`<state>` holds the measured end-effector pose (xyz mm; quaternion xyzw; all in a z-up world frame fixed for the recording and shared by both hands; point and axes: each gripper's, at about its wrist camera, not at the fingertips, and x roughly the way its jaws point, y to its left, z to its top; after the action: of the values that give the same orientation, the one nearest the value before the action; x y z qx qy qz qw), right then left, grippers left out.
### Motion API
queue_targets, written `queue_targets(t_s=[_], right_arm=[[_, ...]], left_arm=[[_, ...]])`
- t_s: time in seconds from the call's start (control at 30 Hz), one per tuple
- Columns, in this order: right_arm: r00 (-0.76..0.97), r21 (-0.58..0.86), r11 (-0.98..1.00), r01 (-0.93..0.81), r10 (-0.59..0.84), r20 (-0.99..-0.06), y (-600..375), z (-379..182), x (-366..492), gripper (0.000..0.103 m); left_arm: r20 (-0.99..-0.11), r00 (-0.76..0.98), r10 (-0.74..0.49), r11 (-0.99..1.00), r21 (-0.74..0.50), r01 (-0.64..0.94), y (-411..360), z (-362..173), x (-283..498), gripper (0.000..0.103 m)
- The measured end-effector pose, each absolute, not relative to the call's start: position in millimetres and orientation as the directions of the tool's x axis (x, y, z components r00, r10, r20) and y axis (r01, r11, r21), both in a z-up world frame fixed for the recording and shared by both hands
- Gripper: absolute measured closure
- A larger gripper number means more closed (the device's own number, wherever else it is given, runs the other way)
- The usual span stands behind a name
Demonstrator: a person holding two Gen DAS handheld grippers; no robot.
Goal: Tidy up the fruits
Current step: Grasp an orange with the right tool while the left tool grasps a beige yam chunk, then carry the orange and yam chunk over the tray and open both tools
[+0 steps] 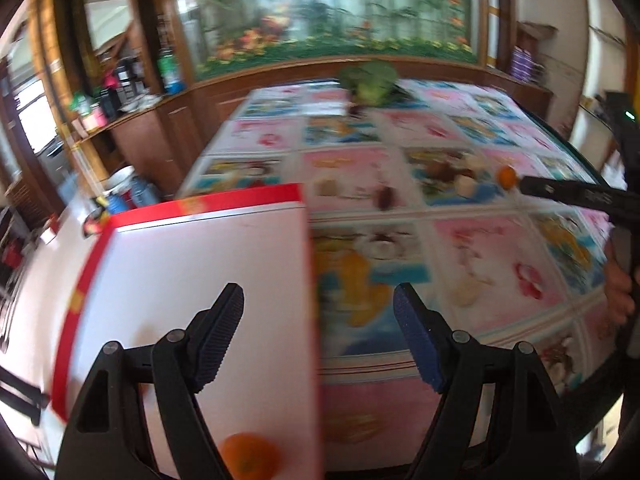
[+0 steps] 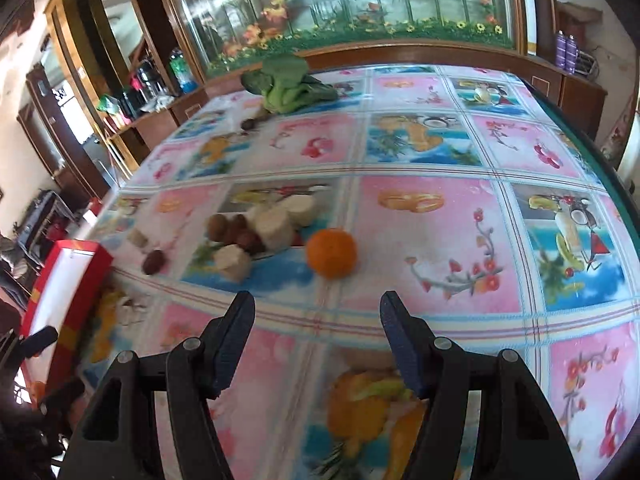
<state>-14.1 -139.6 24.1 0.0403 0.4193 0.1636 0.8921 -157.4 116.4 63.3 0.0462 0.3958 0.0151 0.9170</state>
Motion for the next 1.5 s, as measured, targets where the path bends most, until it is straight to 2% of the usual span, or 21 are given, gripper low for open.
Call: queue_targets(t_s=[0.13, 0.27, 0.3, 0.37, 0.43, 0.57, 0.63, 0.83, 0.97, 1.07, 1.17, 1.5], right_arm=[[0.592, 0.175, 0.95, -0.258, 0.299, -0.749, -137.1, 16.4, 7.8, 0.038], [0.6, 0.163, 0.95, -0.265, 0.295, -0.743, -131.0, 13.6, 21.3, 0.039], [0.602, 0.155, 0.953, -0.261, 0.287, -0.745, -129.5, 12.7, 20.8, 0.042], [0.586, 0.14, 0.956, -0.257, 0.27, -0.764, -127.9, 8.3, 24.0, 0.057], [0.593, 0.131, 0.958, -0.255, 0.262, -0.761, -129.5, 9.2, 23.3, 0.063], [0.597, 0.154, 0.957, -0.245, 0.274, -0.754, -135.5, 9.4, 25.0, 0.064], [0.599, 0.158, 0.955, -0.251, 0.281, -0.75, -135.4, 9.5, 24.9, 0.068], [0.596, 0.181, 0.95, -0.255, 0.302, -0.744, -137.1, 9.3, 25.5, 0.071], [0.598, 0.189, 0.949, -0.251, 0.306, -0.741, -138.2, 9.0, 25.7, 0.072], [0.598, 0.197, 0.949, -0.246, 0.309, -0.74, -139.9, 8.9, 25.8, 0.073], [0.605, 0.201, 0.951, -0.236, 0.306, -0.736, -142.3, 9.7, 25.6, 0.073], [0.707, 0.226, 0.951, -0.212, 0.309, -0.636, -156.5, 29.6, 15.7, 0.073]], left_arm=[[-0.763, 0.646, -0.008, 0.988, 0.095, 0.125, 70.8, 44.6, -136.8, 0.025], [-0.798, 0.601, -0.043, 0.988, 0.053, 0.142, 59.1, 28.9, -121.6, 0.025], [-0.803, 0.594, -0.05, 0.989, 0.044, 0.142, 59.7, 26.6, -120.3, 0.025], [-0.811, 0.583, -0.054, 0.99, 0.035, 0.14, 59.9, 22.8, -116.6, 0.025], [-0.815, 0.576, -0.064, 0.989, 0.025, 0.146, 60.2, 21.6, -115.0, 0.025], [-0.817, 0.567, -0.11, 0.984, -0.009, 0.178, 56.4, 22.5, -117.3, 0.026], [-0.823, 0.553, -0.128, 0.98, -0.021, 0.196, 53.2, 20.5, -117.5, 0.026], [-0.838, 0.529, -0.133, 0.978, -0.026, 0.205, 46.2, 11.6, -110.0, 0.038], [-0.827, 0.55, -0.114, 0.981, -0.007, 0.193, 46.6, 12.8, -107.4, 0.059], [-0.826, 0.551, -0.12, 0.979, -0.008, 0.202, 47.0, 13.0, -108.9, 0.066], [-0.822, 0.553, -0.132, 0.978, -0.018, 0.207, 47.2, 13.5, -111.0, 0.078], [-0.807, 0.574, -0.137, 0.984, -0.043, 0.175, 53.3, 18.6, -115.7, 0.078]])
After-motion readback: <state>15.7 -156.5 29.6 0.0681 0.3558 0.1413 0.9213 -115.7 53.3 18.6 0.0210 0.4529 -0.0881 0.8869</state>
